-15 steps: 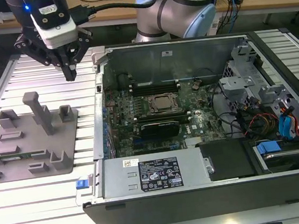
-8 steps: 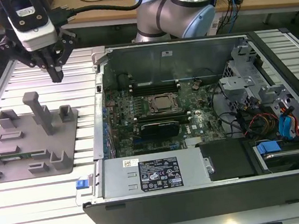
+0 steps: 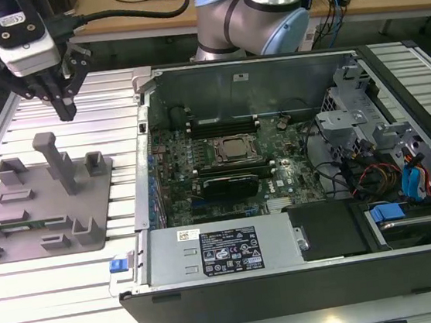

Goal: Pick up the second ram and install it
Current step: 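Reach for the second ram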

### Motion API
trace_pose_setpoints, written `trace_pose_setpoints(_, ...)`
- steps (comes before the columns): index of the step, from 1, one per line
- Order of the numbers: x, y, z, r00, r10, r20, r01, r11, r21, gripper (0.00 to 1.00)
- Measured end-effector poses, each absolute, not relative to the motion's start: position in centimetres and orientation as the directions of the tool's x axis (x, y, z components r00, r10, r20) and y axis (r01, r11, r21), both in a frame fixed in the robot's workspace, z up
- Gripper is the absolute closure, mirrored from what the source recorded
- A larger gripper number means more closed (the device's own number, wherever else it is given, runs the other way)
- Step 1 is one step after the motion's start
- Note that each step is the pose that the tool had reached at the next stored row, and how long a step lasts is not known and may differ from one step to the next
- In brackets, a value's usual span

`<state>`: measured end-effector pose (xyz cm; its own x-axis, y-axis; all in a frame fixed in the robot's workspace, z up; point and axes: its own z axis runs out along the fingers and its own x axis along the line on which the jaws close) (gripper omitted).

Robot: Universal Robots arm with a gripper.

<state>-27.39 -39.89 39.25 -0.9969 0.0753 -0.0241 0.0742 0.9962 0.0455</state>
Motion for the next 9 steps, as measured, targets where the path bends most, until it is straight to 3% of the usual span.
trace_pose_setpoints(9,-30.3,-39.9,39.2,-0.997,0.075,-0.024,0.074,0.996,0.046,0.92)
